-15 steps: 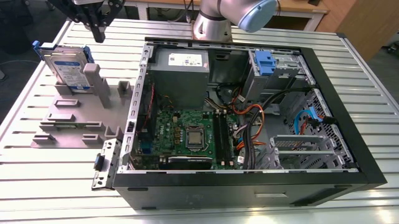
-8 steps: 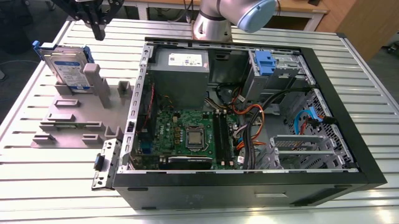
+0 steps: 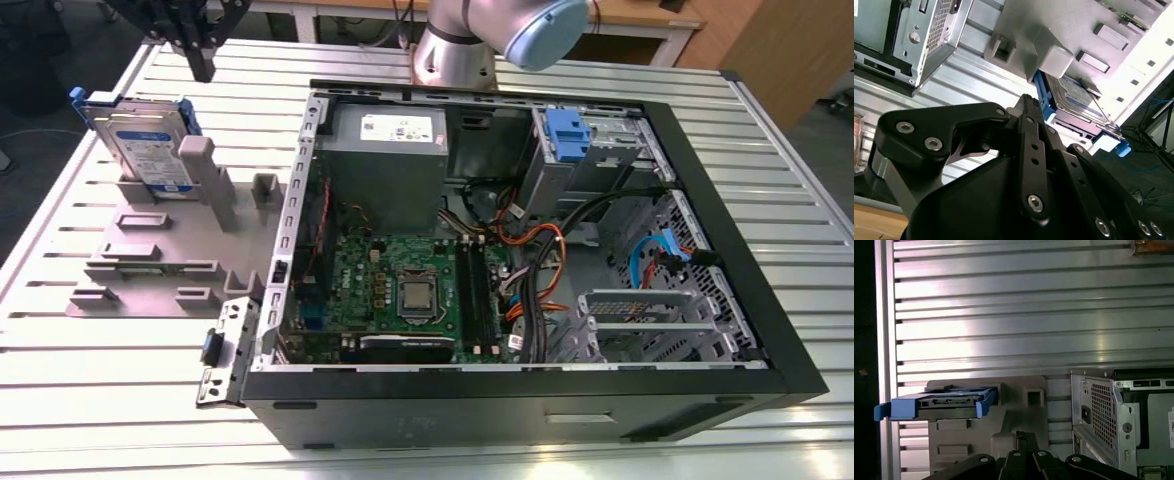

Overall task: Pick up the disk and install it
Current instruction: 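Reach for the disk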

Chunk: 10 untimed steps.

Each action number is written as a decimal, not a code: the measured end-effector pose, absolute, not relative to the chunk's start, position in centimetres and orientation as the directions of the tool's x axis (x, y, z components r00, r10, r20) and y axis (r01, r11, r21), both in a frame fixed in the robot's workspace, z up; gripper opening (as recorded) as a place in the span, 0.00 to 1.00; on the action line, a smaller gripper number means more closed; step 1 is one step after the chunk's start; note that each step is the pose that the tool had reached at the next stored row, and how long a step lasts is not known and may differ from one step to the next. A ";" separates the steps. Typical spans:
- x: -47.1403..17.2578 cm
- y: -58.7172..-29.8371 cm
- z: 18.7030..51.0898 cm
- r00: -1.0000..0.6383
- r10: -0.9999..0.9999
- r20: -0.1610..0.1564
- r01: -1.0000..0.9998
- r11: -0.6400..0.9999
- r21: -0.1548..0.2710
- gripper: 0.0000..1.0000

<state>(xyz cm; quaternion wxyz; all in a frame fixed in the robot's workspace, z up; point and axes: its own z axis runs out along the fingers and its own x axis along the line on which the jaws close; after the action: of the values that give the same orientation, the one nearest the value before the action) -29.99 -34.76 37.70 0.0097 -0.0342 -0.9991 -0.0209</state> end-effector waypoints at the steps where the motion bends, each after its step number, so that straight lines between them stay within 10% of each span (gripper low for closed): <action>1: -30.2 -34.7 37.7 -0.997 0.068 0.021 0.068 0.997 0.041 0.11; 10: -32.7 -33.7 37.3 -0.998 0.066 0.021 0.067 0.997 0.040 0.11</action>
<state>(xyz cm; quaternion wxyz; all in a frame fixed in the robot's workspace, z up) -32.69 -33.75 37.25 0.0096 -0.0332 -0.9992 -0.0206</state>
